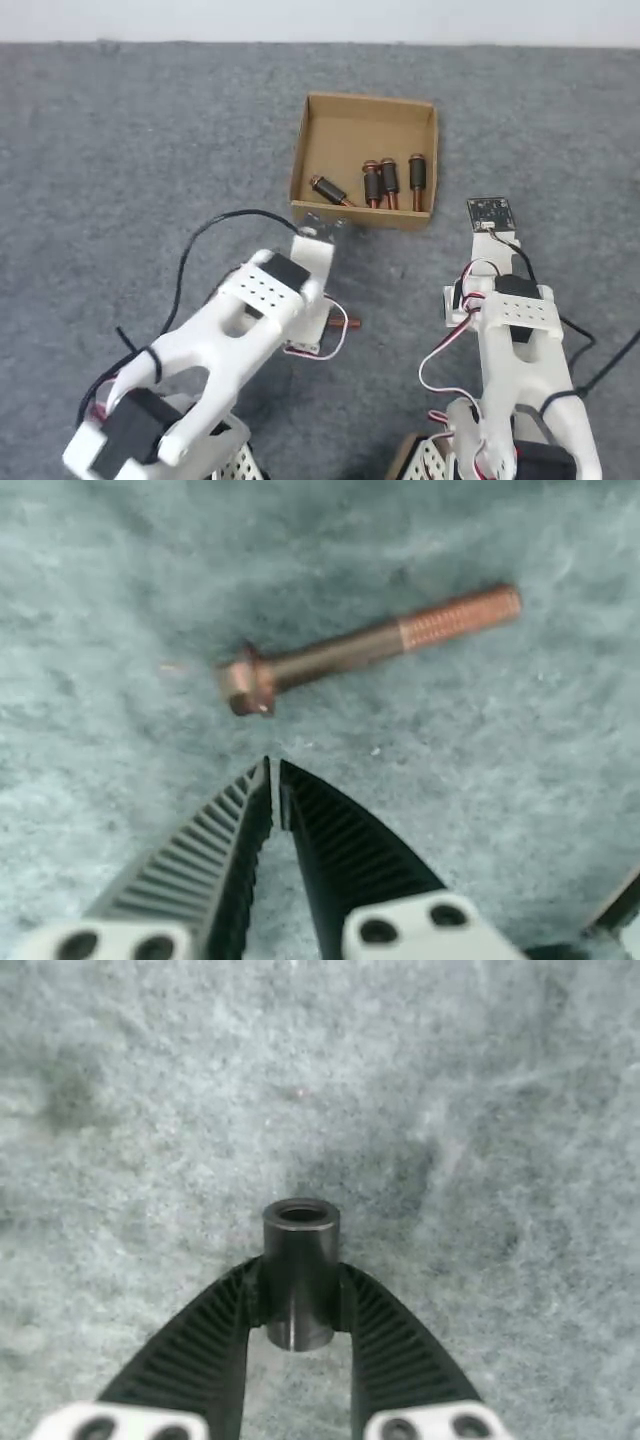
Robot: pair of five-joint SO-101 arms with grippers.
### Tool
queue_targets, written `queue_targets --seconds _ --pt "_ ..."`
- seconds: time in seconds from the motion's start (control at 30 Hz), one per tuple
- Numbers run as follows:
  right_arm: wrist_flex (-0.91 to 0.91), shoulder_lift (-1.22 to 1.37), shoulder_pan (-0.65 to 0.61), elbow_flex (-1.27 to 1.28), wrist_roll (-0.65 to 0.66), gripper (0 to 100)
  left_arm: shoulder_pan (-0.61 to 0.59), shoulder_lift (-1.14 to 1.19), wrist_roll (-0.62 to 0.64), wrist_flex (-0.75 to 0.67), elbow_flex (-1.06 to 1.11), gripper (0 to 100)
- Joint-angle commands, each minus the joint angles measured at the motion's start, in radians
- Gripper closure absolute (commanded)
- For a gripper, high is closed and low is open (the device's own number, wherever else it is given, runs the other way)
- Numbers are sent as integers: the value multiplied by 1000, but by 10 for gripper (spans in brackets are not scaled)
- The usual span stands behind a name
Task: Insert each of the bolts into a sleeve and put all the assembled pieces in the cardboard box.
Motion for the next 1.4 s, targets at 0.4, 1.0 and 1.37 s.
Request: queue_targets --seconds 0.4,1.0,1.37 --pt "-15 -50 -8 -2 12 991 -94 227 -8 -133 -160 988" --pt "-13 -50 -10 -2 14 991 -135 253 12 -267 -262 988" --pt "-13 -50 -10 -2 15 991 -144 232 350 -344 -312 988"
